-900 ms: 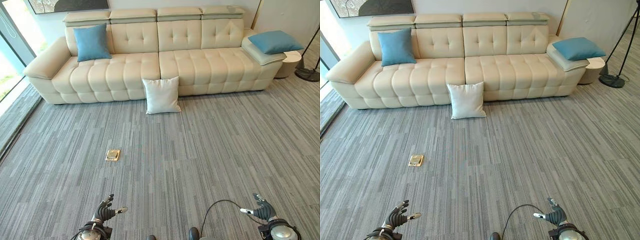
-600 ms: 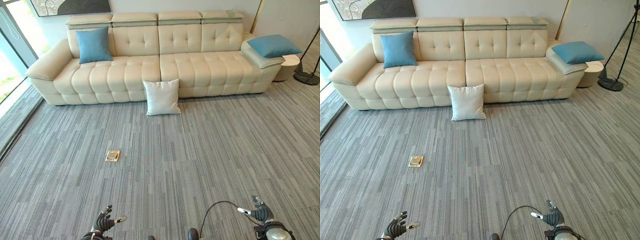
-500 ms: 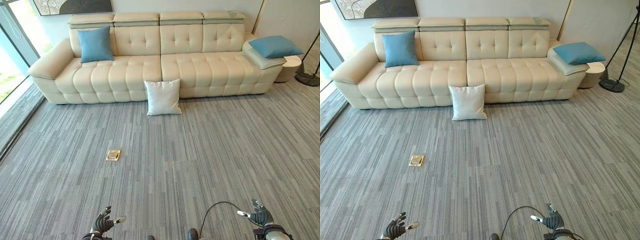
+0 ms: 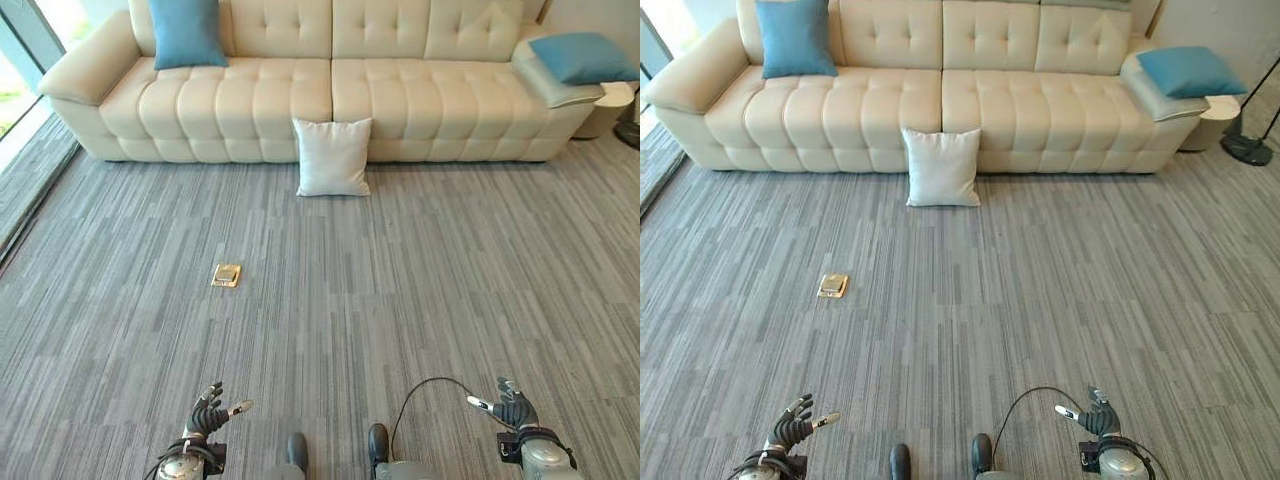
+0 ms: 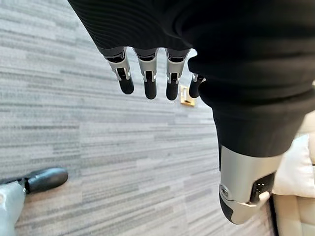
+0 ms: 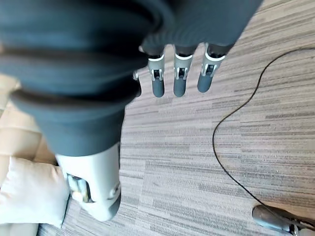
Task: Pick up all the scattered cushions and arrange them neatly on the sofa.
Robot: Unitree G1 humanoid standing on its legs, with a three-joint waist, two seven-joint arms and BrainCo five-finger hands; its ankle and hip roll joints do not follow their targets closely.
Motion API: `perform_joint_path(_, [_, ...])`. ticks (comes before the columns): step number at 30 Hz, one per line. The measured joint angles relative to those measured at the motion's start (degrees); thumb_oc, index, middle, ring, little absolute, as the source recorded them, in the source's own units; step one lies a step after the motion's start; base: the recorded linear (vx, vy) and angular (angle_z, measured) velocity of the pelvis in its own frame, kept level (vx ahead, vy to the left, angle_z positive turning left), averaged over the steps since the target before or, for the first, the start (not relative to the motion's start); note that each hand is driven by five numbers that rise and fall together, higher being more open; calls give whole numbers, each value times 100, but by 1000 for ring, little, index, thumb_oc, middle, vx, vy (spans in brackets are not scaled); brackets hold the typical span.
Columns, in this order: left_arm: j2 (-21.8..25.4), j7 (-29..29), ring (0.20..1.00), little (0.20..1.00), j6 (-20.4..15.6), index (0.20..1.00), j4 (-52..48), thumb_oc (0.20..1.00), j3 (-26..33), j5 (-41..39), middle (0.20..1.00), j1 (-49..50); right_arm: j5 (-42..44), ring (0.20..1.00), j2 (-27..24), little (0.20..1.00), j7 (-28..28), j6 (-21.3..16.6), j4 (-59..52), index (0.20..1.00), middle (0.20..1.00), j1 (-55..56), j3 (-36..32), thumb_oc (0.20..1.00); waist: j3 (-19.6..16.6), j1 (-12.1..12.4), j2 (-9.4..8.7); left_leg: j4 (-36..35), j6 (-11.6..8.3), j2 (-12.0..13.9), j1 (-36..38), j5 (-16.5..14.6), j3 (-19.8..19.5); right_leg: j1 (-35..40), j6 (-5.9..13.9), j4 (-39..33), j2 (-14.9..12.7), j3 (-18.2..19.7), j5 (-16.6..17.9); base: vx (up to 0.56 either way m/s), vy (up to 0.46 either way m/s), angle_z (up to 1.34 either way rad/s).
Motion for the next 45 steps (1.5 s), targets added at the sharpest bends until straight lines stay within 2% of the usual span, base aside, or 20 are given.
perform_joint_path(2, [25,4,1000,1000,1,1000,-56,1000,-4,1,1000,-47,0,1000,-1,1000,-1,0,-5,1000,1000,-76,39,1000,127,-20,2,39,80,-65,-17,-50,-1,-145,19,351,-45,5,-21,161,138,-2])
perform_joint_path(5, [70,16,1000,1000,0,1000,-30,1000,-54,24,1000,-405,-1,1000,12,1000,3,7,-127,1000,1000,-324,100,1000,518,-24,38,355,214,-56,-39,-329,-79,-1357,428,2749,-104,75,-480,319,75,-5])
perform_joint_path(6, [86,35,1000,1000,2,1000,-22,1000,-47,23,1000,-432,-1,1000,17,1000,9,5,-331,1000,1000,-279,140,1000,566,-62,31,365,267,-81,19,-361,-110,-1637,346,2938,-122,42,-822,256,-11,2])
perform_joint_path(10, [78,89,1000,1000,-10,1000,-24,1000,-45,21,1000,-437,-2,1000,5,1000,2,-2,-463,1000,1000,-221,206,1000,597,-232,-89,384,332,-141,345,-594,-187,-1870,364,1351,-114,-317,-756,607,-90,20])
perform_joint_path(14, [-46,121,1000,1000,-10,1000,-34,1000,-96,25,1000,-353,-4,1000,10,1000,7,-6,-570,1000,1000,30,252,1000,536,-389,-175,442,41,-87,715,-1052,-591,-1673,445,701,-162,-474,-583,436,-174,55])
perform_joint_path(15, [-71,117,1000,1000,0,1000,-33,1000,-148,26,1000,-299,-4,1000,1,1000,11,-8,-628,1000,1000,184,206,1000,454,-427,-158,441,-71,-40,786,-1194,-771,-1642,306,936,-220,-546,-555,363,-289,88])
perform_joint_path(17, [-133,40,1000,1000,-54,1000,-182,1000,-443,29,1000,-198,0,1000,-105,1000,35,-3,-537,1000,1000,406,35,1000,317,-542,260,690,-355,382,893,-1235,-1123,-1525,219,1250,103,-844,-467,354,-305,92])
perform_joint_path(18, [-107,-3,1000,1000,-63,1000,-121,1000,-459,30,1000,-226,3,1000,-65,1000,42,9,-419,1000,1000,353,10,1000,315,-581,254,1222,-425,432,715,-1275,-1131,-1394,44,1265,165,-828,-384,341,-262,50])
perform_joint_path(19, [-109,-6,1000,1000,-54,1000,-83,1000,-480,28,1000,-184,2,1000,-71,1000,62,2,-427,1000,1000,386,21,1000,233,-594,187,2097,-661,403,514,-1272,-1138,-1198,-443,1318,228,-812,-265,342,-262,37])
perform_joint_path(21, [-140,-57,1000,1000,-51,1000,-88,1000,-503,24,1000,-155,14,1000,-200,1000,66,-75,-472,1000,1000,137,46,1000,200,-525,276,4251,-768,502,-448,-1028,-1038,-1085,-768,1363,415,-847,-479,354,-260,-19])
perform_joint_path(23, [-130,-60,1000,1000,-6,1000,-23,1000,-495,25,1000,-193,63,1000,-249,1000,59,-119,-489,1000,1000,-59,54,1000,171,-466,404,5157,-676,781,-1031,-587,-494,-901,-997,1455,569,-775,-642,373,-206,-42])
perform_joint_path(26, [-100,-72,1000,1000,-15,1000,-84,1000,-499,25,1000,-423,110,1000,-237,1000,51,-85,-406,1000,1000,-57,73,1000,227,-458,238,4561,-505,702,-1315,-754,143,-343,-1088,1144,568,-688,-817,460,-89,12])
perform_joint_path(28, [-70,-104,1000,1000,-60,1000,-192,1000,-495,25,1000,-445,111,1000,-229,1000,48,-60,-419,1000,1000,-28,69,1000,288,-441,75,3063,-496,510,-1291,-776,440,82,-1065,644,559,-642,-684,287,-2,-13])
perform_joint_path(34, [-91,-150,1000,1000,-24,1000,-146,1000,-467,36,1000,-391,101,1000,-197,1000,0,-15,-316,1000,1000,-94,86,1000,352,-242,194,-26,-489,189,-1718,-75,105,1288,-716,-310,944,-456,-997,572,45,-20])
perform_joint_path(36, [-167,-141,1000,1000,66,1000,-18,1000,-316,55,1000,-229,38,1000,-173,1000,2,56,-1,1000,1000,-110,81,1000,334,32,63,-47,-306,-170,-1970,-116,153,1954,-379,-274,848,-76,-1655,913,238,-71])
perform_joint_path(38, [-201,-145,1000,1000,89,1000,-23,1000,-272,74,1000,-108,-23,1000,-197,1000,8,63,-12,1000,1000,-27,49,1000,280,93,4,363,113,-348,-1960,58,374,2251,-222,-150,709,172,-1751,759,263,-70])
perform_joint_path(40, [-132,-154,1000,1000,159,1000,76,1000,-375,266,1000,-88,-129,1000,-91,1000,39,60,-132,1000,1000,227,71,1000,68,39,95,1392,603,-107,-2003,432,494,1943,-183,1595,774,326,-2066,462,183,-49])
perform_joint_path(41, [-6,-156,1000,1000,167,1000,100,1000,-385,268,1000,-146,-136,1000,62,1000,52,94,-279,1000,1000,417,120,1000,-22,-14,-159,1355,788,-282,-1768,438,601,1667,-195,2464,622,281,-1981,532,247,-27])
perform_joint_path(43, [229,-156,1000,1000,164,1000,72,1000,-432,273,1000,-275,-178,1000,213,1000,66,91,-532,1000,1000,660,248,1000,-164,-43,-439,1000,736,-500,-1379,491,572,799,-109,4093,213,309,-1816,318,175,-18])
perform_joint_path(45, [293,-105,1000,1000,156,1000,34,1000,-478,274,1000,-666,-232,1000,215,1000,48,77,-707,1000,1000,433,318,1000,-100,-154,-420,838,975,-621,-984,211,432,-205,-20,5149,-220,212,-1696,577,222,-28])
